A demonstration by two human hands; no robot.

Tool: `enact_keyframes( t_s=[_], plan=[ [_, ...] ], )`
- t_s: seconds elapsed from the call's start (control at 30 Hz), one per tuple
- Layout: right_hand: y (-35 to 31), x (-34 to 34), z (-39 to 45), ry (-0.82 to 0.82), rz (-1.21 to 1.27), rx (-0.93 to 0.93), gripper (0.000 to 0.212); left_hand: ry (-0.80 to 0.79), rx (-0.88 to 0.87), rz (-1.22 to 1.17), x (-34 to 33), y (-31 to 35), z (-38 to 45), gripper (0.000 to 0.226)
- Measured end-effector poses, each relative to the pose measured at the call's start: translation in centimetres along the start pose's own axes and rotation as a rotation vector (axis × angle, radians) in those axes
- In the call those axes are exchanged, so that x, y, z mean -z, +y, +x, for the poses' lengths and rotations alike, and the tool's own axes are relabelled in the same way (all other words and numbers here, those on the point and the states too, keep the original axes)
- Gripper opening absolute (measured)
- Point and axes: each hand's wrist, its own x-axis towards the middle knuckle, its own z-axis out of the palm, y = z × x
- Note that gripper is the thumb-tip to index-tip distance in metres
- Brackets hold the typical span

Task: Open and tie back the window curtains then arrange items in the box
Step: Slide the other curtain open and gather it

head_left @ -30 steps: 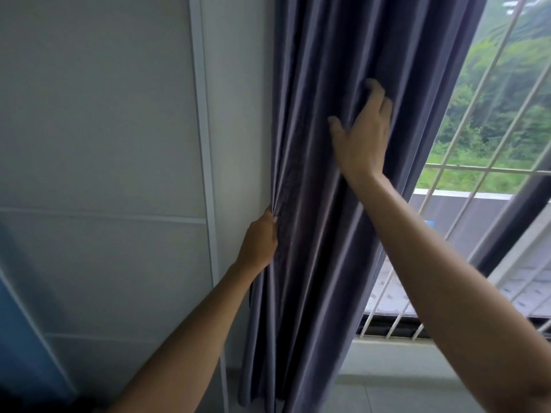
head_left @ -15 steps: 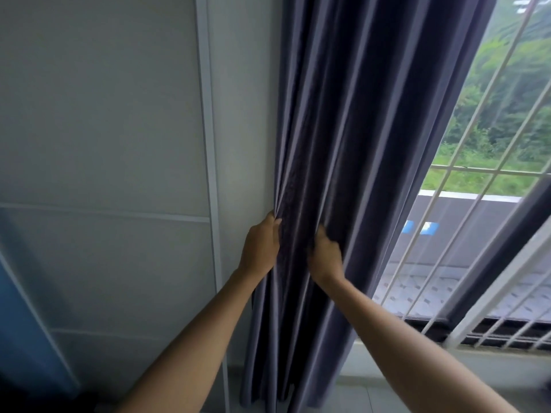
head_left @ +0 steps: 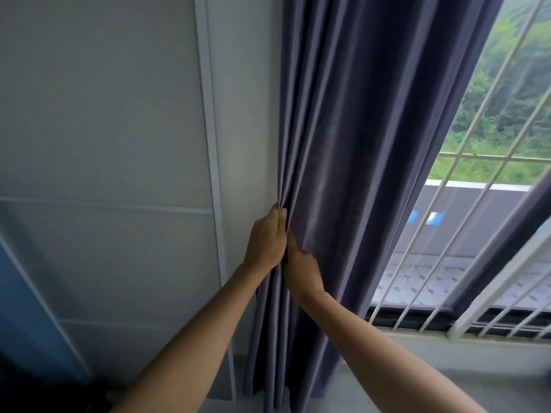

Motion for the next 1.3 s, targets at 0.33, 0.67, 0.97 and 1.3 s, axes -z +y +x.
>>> enact_keyframes(
  t_s=[0.33, 0.67, 0.97, 1.3],
  plan=[
    [-0.8, -0.8, 0.1, -0.032, -0.214, 0.037, 0.048, -0.063, -0.096, 0.174, -0.2, 0.0, 0.0, 0.047],
    [-2.3, 8.1, 1.7, 0.162, -0.123, 0.241, 0.037, -0.022, -0.159, 0.346, -0.1, -1.0, 0.6, 0.051],
    [-5.9, 23.8, 9.0, 0.859, 0.234, 0.274, 0.077, -0.033, -0.144, 0.239, -1.1, -0.9, 0.7, 0.041],
    [3.0, 10.2, 4.8, 0.288, 0.087, -0.159, 0.046, -0.033, -0.115, 0.235, -2.0, -0.6, 0.5, 0.054]
  ],
)
